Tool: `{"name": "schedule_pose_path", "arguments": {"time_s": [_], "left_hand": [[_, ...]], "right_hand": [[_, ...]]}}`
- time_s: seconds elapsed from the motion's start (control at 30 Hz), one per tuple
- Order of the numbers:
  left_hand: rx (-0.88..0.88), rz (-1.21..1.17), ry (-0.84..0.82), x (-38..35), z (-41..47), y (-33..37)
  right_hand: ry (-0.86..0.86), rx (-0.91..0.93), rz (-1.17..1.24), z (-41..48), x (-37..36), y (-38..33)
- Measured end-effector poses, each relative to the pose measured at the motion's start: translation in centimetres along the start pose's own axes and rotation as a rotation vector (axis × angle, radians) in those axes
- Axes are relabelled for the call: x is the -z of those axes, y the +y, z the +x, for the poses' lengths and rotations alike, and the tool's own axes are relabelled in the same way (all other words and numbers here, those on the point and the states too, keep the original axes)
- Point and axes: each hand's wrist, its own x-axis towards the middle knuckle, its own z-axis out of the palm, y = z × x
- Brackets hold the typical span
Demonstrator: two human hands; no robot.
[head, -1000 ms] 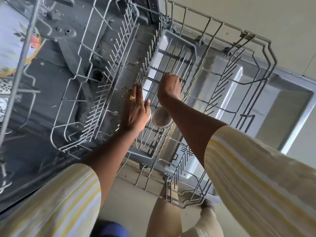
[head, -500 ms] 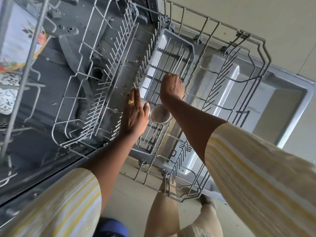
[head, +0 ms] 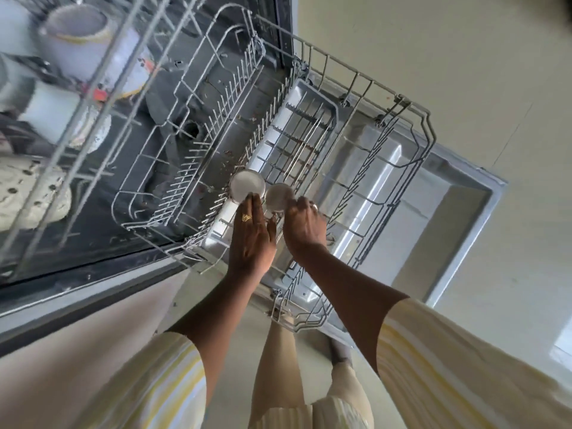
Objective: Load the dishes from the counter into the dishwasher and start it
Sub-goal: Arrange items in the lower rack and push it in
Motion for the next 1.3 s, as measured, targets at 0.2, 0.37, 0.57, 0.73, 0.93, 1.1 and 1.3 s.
{"name": "schedule_pose_path", "arguments": {"time_s": [0.2,0.37,0.57,0.73,0.93,1.1,1.3], "left_hand": [[0.150,-0.084,0.073,2.7,-6.4,1.4],[0.277,-0.149,0.191,5.5,-12.4,0.9],[0.539,-0.239,0.354,10.7,-22.6,-0.2],[0.730,-0.258,0.416,15.4,-33.2,-1.6],[0.953,-0.175,0.520,20.2,-43.3,-3.8],[1.021,-0.177,0.652,26.2,-47.7,-6.1],[1.023,-0.173,0.838,32.5,-50.1,-13.5]], "right_hand": [[-0.025,0.236,-0.181,-7.2,1.7,-1.4],[0.116,0.477,-0.236,-12.0,1.7,-3.8],[0.111,0.854,-0.424,-19.7,3.1,-7.9],[0.067,1.168,-0.502,-28.6,5.4,-13.3],[0.062,1.456,-0.517,-37.5,6.9,-21.6],[0.075,1.606,-0.476,-41.8,7.9,-29.3],[0.178,1.725,-0.418,-43.9,8.6,-39.5]]}}
